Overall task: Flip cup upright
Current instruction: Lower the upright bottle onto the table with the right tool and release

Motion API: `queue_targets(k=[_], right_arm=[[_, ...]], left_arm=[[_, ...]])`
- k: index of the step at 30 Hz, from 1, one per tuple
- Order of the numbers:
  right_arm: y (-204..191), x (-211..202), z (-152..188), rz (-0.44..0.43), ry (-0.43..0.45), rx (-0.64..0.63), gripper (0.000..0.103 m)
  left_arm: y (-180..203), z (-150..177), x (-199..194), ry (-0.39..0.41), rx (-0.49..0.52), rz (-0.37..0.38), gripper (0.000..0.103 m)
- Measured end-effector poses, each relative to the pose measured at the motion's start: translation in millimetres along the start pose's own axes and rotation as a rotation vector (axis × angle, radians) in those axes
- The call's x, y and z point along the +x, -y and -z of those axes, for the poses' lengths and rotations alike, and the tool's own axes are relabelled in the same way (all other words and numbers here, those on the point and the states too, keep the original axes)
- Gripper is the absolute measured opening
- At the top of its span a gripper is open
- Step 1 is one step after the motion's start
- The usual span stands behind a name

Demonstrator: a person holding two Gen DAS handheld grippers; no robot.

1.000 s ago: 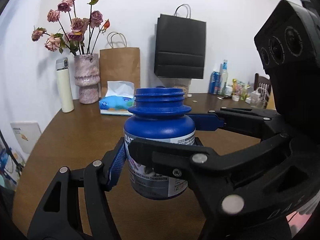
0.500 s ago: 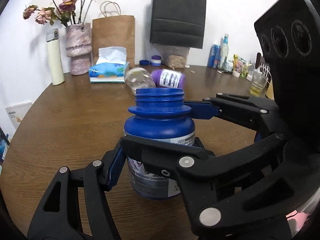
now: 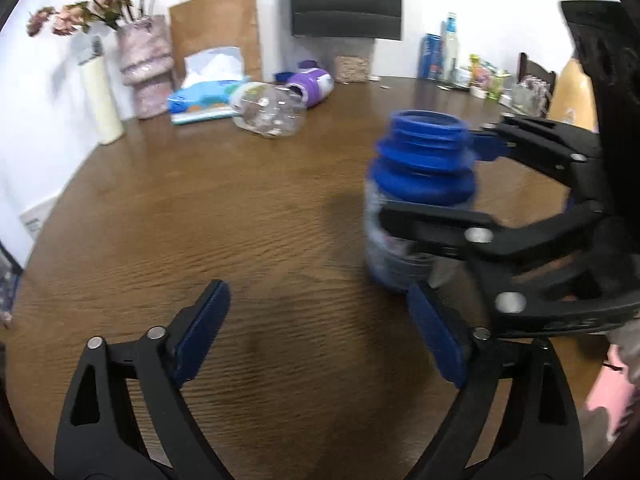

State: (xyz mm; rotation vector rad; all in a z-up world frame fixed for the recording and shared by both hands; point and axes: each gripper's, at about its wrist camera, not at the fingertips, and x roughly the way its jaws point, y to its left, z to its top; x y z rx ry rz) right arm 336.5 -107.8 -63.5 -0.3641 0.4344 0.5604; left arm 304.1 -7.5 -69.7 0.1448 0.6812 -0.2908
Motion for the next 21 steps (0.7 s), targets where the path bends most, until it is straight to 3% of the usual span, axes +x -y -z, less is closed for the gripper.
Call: queue_targets(k=[9,13,19,21], right_arm=[[1.5,4.5,7.2,0.006,-0.049,0.048,0.070],[6.7,-12.6,6.0,-0.015,-0.020,0.090,0.079],[39.5,-53.2,4.1,-0.014,0.031,0.236,0.079],[53.2,-73.6,8.2,0.051,0.044,0.268,0.079]], left_arm=[[-7.0,4.2,0.4,-0.028,-0.024,-0.057,0.092],[-10.0,3.9,-5.1,-0.027,-0.035,-0.090,0.092],[-22.2,-1.9,-39.4,0.075,-0.117,-0.163,0.094],[-27.4,-1.0,-51.7,0.104,-0.149,-0.202,0.098]])
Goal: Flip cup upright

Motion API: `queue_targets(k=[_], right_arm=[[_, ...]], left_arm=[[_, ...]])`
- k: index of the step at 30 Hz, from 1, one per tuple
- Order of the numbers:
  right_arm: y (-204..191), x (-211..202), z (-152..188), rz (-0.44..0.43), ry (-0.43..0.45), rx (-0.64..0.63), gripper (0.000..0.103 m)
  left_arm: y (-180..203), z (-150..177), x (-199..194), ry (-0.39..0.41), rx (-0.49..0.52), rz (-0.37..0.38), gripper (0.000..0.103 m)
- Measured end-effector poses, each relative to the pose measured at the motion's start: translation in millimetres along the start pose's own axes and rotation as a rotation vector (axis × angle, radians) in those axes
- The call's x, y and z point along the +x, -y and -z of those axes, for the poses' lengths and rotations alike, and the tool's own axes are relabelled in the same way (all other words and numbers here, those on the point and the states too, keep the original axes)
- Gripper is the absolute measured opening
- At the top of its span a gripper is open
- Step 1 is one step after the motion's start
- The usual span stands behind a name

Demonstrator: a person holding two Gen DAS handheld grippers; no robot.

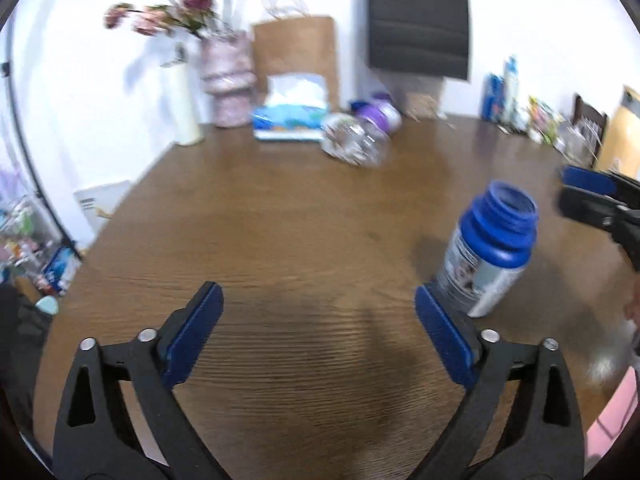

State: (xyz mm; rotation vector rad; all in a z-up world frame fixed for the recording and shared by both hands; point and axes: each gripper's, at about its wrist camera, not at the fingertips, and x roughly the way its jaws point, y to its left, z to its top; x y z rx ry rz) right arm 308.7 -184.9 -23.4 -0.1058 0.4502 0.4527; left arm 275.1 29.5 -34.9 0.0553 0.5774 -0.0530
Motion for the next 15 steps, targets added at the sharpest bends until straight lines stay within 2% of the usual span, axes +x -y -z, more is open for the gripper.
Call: queue_targets(k=[4,6,8,11,15], right_arm=[[24.2,-31.8,5.6,0.105,0.003,0.060,0.079],[29.2,-46.3,8.4,0.120,0.014,0.092,0.079],[27.8,-62.6,11.7,0.125,0.027,0.089,0.079],[21.5,-77.4,14.8,0.136,0.063,0.034,0.080],[21.8,-79.0,16.2,0.139,0.063,0.056,0.080]], left_arm=[[-14.9,3.3,-26.4,0.038,-0.083,-0.046,0.098],[-16.0,5.1,-41.1,0.065,-0.102,-0.052,0.099],[-12.6,3.5,-53.7,0.098,-0.082,-0.038,0.103],[-1.7,0.1,-65.2,0.165,-0.034,-0.026,0.103],[7.5,-0.3,-67.0,0.175,-0.008,-0.020,0.103]])
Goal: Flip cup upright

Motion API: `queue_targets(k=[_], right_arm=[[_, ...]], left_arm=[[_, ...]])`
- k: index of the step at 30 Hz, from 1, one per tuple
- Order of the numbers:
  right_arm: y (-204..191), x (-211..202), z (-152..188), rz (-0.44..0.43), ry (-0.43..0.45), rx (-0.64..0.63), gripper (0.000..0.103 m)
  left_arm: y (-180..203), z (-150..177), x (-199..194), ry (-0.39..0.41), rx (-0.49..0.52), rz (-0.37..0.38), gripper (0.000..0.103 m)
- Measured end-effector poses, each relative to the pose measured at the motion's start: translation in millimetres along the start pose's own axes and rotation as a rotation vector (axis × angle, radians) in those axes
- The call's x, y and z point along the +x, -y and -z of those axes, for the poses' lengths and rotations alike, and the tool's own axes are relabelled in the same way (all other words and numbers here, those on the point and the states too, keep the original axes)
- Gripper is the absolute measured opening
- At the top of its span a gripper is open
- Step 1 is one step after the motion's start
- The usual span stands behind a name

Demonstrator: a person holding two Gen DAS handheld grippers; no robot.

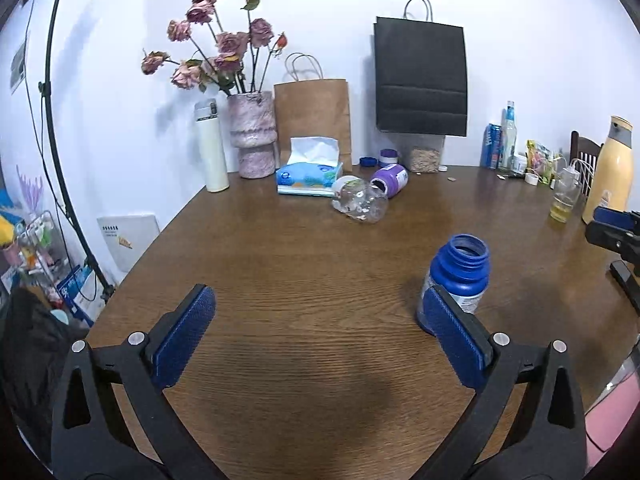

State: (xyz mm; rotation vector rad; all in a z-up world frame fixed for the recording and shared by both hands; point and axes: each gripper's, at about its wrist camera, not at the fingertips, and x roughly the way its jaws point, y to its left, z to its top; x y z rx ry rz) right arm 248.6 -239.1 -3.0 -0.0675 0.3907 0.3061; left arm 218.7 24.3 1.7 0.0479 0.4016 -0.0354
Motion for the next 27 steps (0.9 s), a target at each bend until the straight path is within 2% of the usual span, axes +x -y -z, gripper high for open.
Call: queue_targets(k=[5,8,11,14,17,20,22,23,25,27], right_arm=[[-11.9,-12.1,3.5,0.010,0.029,-0.017,0.080],[-25.0,-34.3,20.9,-0.004,0.078,-0.036,0.080],[-42.9,-59.8,45.5,0.007,0.129,-0.097,0.080],[-58.6,-89.0,75.4,-0.003,0.179,-0.115,0.080],[-67.7,-113.6,110.7,-0.004,0.169,-0.027,0.080],[-75.3,-137.8,142.2,0.001,0.187,0.037,0.082],[-86.4,-142.1,144.8,-0.018,0.200,-0.026,0.086],[-89.4,-141.9,143.4,-0.008,0.199,-0.047,0.086],[-91.5,-139.3,141.9,0.003,0.189,-0.069,0.086],[-88.2,-136.3,144.3,0.018,0.173,-0.050,0.086]], left_arm=[[0.3,5.8,-24.6,0.052,-0.040,0.008,0.103],[8.6,24.7,-66.6,0.170,-0.069,0.036,0.103],[27.8,52.8,-102.3,0.252,0.004,-0.020,0.103],[43.5,80.1,-128.8,0.278,0.068,-0.042,0.103],[54.5,105.2,-160.8,0.320,0.058,-0.083,0.103],[58.4,122.4,-185.2,0.323,-0.007,-0.021,0.103],[61.0,123.6,-190.6,0.343,0.018,-0.077,0.103],[56.0,121.9,-190.3,0.341,-0.008,-0.084,0.103],[49.8,120.0,-185.7,0.320,-0.046,-0.053,0.103],[54.2,118.5,-181.8,0.308,-0.019,-0.042,0.103]])
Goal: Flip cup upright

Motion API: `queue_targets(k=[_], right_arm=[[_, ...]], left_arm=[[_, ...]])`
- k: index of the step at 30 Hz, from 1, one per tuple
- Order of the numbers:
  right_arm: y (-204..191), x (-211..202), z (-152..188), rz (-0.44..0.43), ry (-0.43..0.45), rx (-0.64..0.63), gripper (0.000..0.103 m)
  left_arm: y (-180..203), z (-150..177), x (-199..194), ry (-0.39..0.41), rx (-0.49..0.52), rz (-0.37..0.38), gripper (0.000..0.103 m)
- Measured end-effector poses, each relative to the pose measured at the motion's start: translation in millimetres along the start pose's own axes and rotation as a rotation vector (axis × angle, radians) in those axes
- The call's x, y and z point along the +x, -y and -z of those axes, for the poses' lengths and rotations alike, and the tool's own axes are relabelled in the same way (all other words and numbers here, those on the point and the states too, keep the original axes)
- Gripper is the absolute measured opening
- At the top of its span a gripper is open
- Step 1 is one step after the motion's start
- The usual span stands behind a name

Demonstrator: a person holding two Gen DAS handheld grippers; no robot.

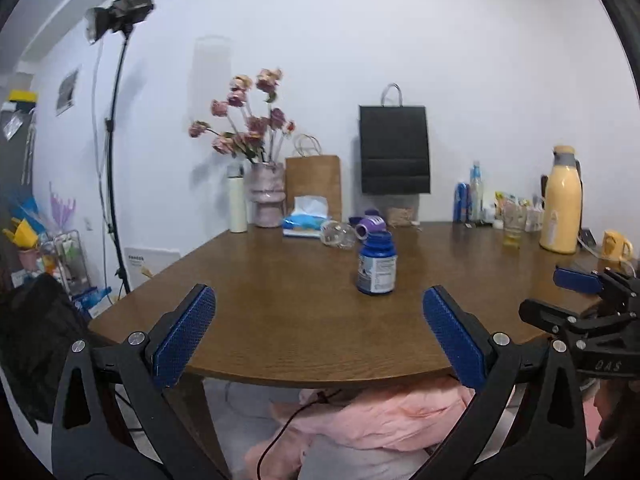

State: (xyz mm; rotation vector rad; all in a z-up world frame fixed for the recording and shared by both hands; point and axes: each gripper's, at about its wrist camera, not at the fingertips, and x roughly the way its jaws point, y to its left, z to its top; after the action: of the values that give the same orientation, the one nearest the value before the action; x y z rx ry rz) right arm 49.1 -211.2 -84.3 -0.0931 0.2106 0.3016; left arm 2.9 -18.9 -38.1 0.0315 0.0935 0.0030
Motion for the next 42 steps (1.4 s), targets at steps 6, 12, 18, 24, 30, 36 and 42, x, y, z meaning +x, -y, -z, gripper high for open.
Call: queue_targets(k=[6,12,18,24,30,36,42], right_arm=[[8.5,-0.8,0.6,0.012,-0.005,0.040,0.086],[4.1,-5.9,-1.0,0.011,0.015,0.012,0.086],[4.0,-5.7,-1.9,0.009,0.017,0.007,0.086],[3.4,-6.9,-2.4,0.016,0.017,0.008,0.086],[3.5,-7.7,-2.2,0.017,0.017,0.008,0.086],[3.1,-9.1,-1.6,0.020,0.023,0.013,0.086],[3.3,-9.0,-2.4,0.019,0.022,0.011,0.086]], left_arm=[[0.9,0.3,-7.9,0.023,0.003,-0.005,0.103],[-1.4,0.1,-9.5,0.029,0.002,-0.007,0.103],[-3.9,-0.5,-9.5,0.033,0.001,-0.010,0.103],[-5.3,-0.3,-10.1,0.034,-0.001,-0.012,0.103],[-5.2,-0.5,-10.3,0.034,-0.001,-0.012,0.103],[-2.1,-1.3,-11.9,0.040,0.003,-0.013,0.103],[-2.6,-1.5,-11.8,0.040,0.003,-0.013,0.103]])
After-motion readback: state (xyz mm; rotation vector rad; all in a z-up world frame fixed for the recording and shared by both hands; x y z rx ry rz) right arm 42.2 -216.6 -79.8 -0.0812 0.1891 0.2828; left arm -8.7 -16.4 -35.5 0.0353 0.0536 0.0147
